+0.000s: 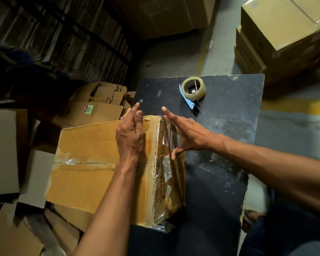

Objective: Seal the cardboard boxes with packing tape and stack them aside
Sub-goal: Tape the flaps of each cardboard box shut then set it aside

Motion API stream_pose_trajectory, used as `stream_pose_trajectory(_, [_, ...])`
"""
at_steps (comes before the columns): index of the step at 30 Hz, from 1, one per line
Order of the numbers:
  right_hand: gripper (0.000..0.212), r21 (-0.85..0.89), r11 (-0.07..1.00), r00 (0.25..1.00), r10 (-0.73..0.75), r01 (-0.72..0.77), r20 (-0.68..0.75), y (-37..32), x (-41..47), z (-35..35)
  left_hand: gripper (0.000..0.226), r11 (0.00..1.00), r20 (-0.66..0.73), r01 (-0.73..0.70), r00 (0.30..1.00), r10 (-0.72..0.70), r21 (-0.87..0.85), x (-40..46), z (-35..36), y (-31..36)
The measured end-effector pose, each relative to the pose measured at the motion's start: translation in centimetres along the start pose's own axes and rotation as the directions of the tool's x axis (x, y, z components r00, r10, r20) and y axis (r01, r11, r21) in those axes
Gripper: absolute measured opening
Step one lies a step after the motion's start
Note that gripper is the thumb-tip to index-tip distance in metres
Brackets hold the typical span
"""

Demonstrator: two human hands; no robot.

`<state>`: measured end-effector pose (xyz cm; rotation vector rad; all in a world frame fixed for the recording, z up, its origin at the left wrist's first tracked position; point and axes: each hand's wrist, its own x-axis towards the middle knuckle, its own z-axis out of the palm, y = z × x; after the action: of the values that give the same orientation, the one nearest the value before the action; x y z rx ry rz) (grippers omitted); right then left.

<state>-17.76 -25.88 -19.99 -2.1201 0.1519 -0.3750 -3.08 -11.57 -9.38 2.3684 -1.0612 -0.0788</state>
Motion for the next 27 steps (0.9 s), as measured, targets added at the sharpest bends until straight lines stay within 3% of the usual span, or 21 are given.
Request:
stream_pose_trajectory(5, [0.146,-0.128,0.972,0.962,-0.215,0.195,-0.169,-4.5,-0.6,0.4,0.040,0.999,-0.119,-0.037,0.992,0.040,0.028,-6.1,-3.4,1.9])
stream_pose_trajectory(8, [0.137,-0.311,0.906,0.944,-0.322,0.286,-0.069,-6.6,-0.9,1.8,0.035,1.000,-0.178,-0.003,0.984,0.009,0.030,-12.1,-5.5,1.9])
stream_pose_trajectory(12, [0.132,-0.419,0.858,0.948,-0.318,0.297,0.022,-6.1,-2.1,2.9,0.035,0.992,-0.203,0.018,0.979,0.008,0.122,-20.2,-7.6,0.1])
stream_pose_trajectory(14, [0.126,-0.425,0.852,0.945,-0.325,0.305,0.026,-6.4,-2.2,3.2,0.050,0.986,-0.127,-0.014,0.991,0.036,0.169,-23.1,-8.3,-1.7])
stream_pose_trajectory(16, [0.119,-0.431,0.834,0.933,-0.356,0.344,0.054,-6.6,-2.0,3.6,0.068,0.979,0.056,-0.060,0.997,0.050,0.193,-24.9,-8.5,-2.9])
stream_pose_trajectory(19, [0.106,-0.465,0.786,0.907,-0.408,0.406,0.104,-5.8,-1.8,4.0,0.082,0.961,0.227,-0.143,0.970,0.088,0.237,-25.9,-8.3,-3.7])
stream_pose_trajectory(21, [0.100,-0.468,0.764,0.889,-0.440,0.444,0.126,-5.1,-1.7,3.5,0.085,0.949,0.243,-0.178,0.963,0.113,0.261,-26.1,-8.0,-4.6])
stream_pose_trajectory(24, [0.116,-0.526,0.707,0.878,-0.428,0.473,0.214,-4.9,-1.7,2.6,0.086,0.939,0.216,-0.197,0.967,0.138,0.282,-26.1,-7.7,-5.6])
stream_pose_trajectory(27, [0.126,-0.500,0.747,0.898,-0.393,0.438,0.199,-6.5,-2.1,2.4,0.083,0.931,0.175,-0.221,0.969,0.175,0.291,-26.0,-7.4,-6.2])
